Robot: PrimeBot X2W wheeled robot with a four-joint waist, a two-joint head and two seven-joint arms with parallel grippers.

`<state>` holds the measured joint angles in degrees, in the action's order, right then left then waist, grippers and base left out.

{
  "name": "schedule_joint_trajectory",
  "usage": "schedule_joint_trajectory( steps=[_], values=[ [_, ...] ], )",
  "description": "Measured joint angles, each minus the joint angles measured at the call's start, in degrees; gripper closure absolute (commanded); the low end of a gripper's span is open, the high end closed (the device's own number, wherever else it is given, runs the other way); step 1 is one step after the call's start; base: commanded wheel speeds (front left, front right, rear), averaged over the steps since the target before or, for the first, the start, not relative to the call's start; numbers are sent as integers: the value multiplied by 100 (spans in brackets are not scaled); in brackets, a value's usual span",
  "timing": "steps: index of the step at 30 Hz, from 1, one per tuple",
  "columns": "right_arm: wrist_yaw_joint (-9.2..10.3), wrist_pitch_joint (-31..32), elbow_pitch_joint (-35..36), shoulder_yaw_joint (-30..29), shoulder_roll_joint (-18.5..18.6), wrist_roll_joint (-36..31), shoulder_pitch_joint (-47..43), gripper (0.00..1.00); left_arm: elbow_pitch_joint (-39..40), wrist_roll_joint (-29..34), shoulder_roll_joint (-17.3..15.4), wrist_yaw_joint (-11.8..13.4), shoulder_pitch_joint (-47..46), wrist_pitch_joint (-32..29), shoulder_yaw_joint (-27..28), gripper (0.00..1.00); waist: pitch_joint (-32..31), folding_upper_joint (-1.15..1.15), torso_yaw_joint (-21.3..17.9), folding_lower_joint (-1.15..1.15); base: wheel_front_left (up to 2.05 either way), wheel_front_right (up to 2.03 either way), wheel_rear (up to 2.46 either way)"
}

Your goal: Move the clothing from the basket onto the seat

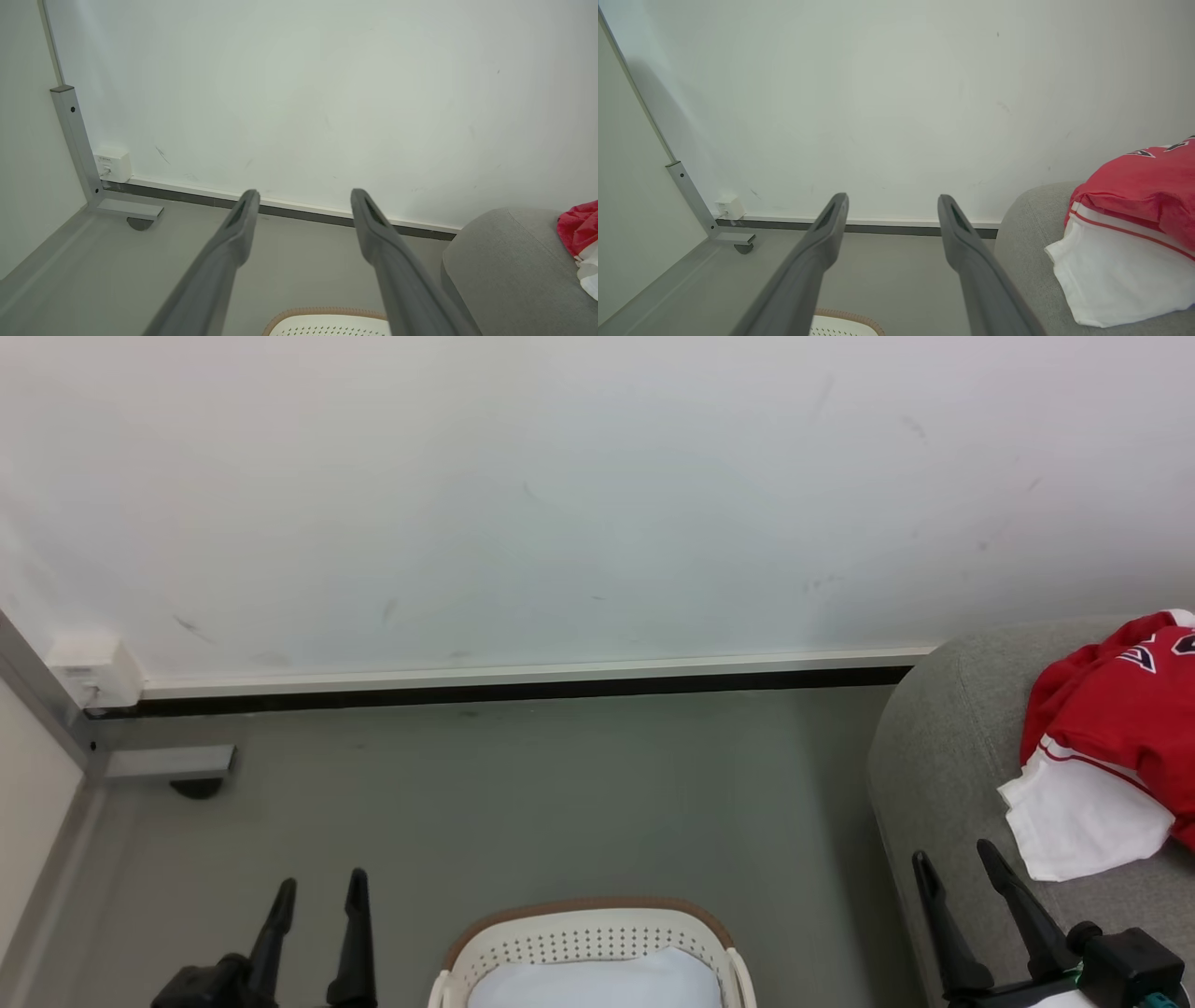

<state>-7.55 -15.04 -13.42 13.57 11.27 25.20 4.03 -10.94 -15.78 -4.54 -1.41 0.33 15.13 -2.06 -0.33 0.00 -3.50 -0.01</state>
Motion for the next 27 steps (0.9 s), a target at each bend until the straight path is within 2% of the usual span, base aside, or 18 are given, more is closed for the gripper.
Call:
schedule_joint_trajectory(
  steps=[9,19,20,24,27],
  values=[
    [0,0,-60,10,-44,-47,48,0,-67,187,112,-210,-29,0,220,0,-8,0,-43,0,0,0,0],
    [0,0,-116,33,-69,-46,58,0,-110,278,163,-280,-35,0,321,0,-10,0,-64,0,0,0,0],
    [-1,1,-124,36,-73,-46,54,100,-125,277,167,-297,-31,0,319,100,-9,0,-66,0,0,0,0],
    [-1,26,-283,87,-103,-41,-85,100,-336,263,209,-291,55,-20,307,100,-9,0,-66,0,0,0,0],
    [-1,92,-303,52,-137,175,-114,100,-388,15,216,-293,63,-125,342,100,-8,0,-57,1,0,0,0]
  ],
)
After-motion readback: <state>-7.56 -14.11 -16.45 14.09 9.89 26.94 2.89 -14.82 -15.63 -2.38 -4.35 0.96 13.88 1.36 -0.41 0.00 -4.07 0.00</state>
